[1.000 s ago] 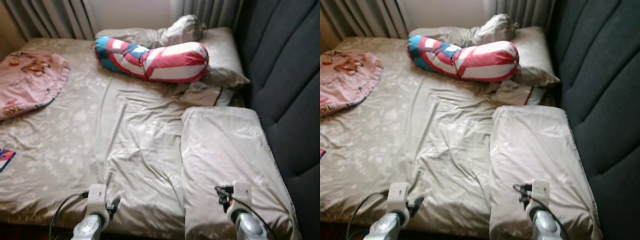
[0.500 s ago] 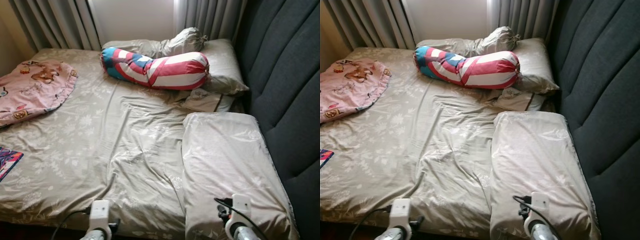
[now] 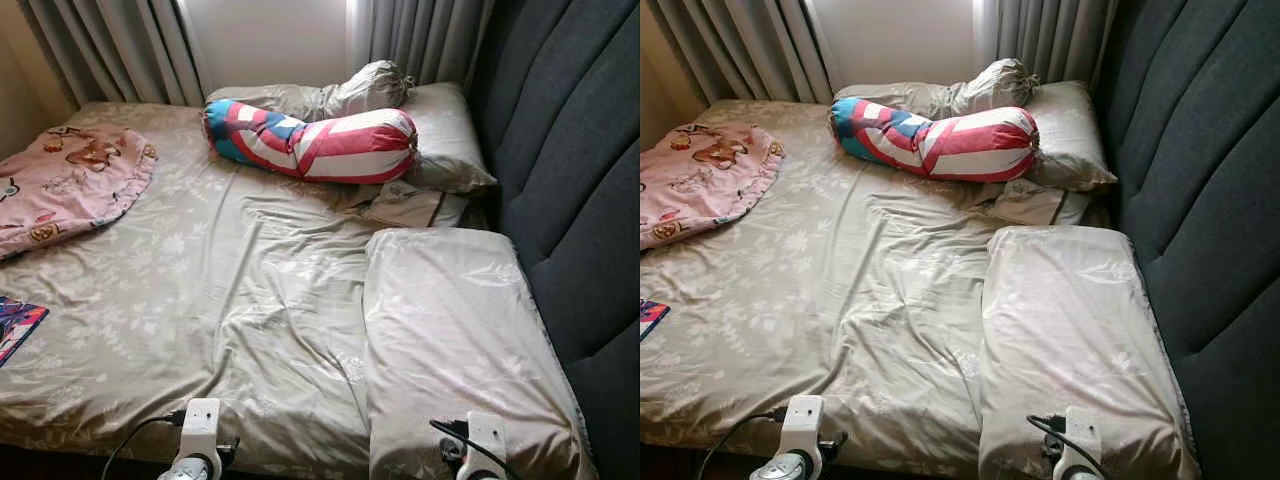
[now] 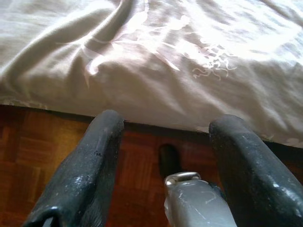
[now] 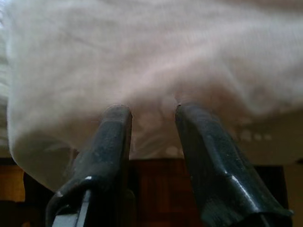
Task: Clean up the room
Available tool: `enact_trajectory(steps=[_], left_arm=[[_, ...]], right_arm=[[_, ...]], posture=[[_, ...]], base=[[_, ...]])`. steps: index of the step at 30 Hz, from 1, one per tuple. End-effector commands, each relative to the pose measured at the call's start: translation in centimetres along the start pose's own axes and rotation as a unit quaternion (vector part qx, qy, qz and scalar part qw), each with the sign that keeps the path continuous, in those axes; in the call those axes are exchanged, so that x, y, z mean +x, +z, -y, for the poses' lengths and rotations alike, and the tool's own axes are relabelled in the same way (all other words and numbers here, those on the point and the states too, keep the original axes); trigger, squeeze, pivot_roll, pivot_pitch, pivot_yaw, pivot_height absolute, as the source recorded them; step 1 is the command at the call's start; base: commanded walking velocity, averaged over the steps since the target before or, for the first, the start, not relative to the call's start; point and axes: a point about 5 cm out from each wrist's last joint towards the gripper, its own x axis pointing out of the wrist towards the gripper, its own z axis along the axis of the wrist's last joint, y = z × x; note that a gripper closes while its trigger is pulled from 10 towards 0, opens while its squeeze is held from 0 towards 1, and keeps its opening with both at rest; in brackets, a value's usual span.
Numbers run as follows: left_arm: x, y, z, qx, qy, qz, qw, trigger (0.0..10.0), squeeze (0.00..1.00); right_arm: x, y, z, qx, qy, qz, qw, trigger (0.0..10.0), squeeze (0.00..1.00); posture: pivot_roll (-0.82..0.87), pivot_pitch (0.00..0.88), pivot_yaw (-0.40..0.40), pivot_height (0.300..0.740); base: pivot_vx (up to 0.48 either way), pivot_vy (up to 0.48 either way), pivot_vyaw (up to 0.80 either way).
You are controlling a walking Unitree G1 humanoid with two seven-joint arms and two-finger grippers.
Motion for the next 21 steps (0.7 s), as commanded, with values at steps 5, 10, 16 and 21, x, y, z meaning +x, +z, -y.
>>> enact_trajectory(steps=[5,10,16,21], left_arm=[[0.00,-0.17,-0.11,0.004,0.003,-0.009,1.000,10.0,0.00],[-0.06,-0.39,-0.25,0.002,0.005,-0.012,1.000,10.0,0.00],[-0.05,-0.40,-0.27,0.002,0.006,-0.014,1.000,10.0,0.00],[-0.03,-0.36,-0.26,0.004,0.004,-0.014,1.000,10.0,0.00]], right_arm=[[-0.05,-0.49,-0.37,-0.003,0.005,-0.013,1.000,10.0,0.00],[-0.09,-0.69,-0.40,-0.021,0.003,-0.019,1.000,10.0,0.00],[-0.19,-0.96,-0.07,-0.027,-0.003,-0.023,0.999,10.0,0.00],[-0.21,-1.00,-0.03,-0.016,-0.004,-0.023,1.000,10.0,0.00]], posture=[[-0.09,0.012,-0.017,0.740],[-0.09,0.015,-0.018,0.740],[-0.09,0.034,-0.019,0.740],[-0.09,0.039,-0.018,0.740]], base=[[0.000,0.000,0.00],[0.000,0.000,0.00],[0.000,0.271,0.76],[0.000,0.367,0.16]])
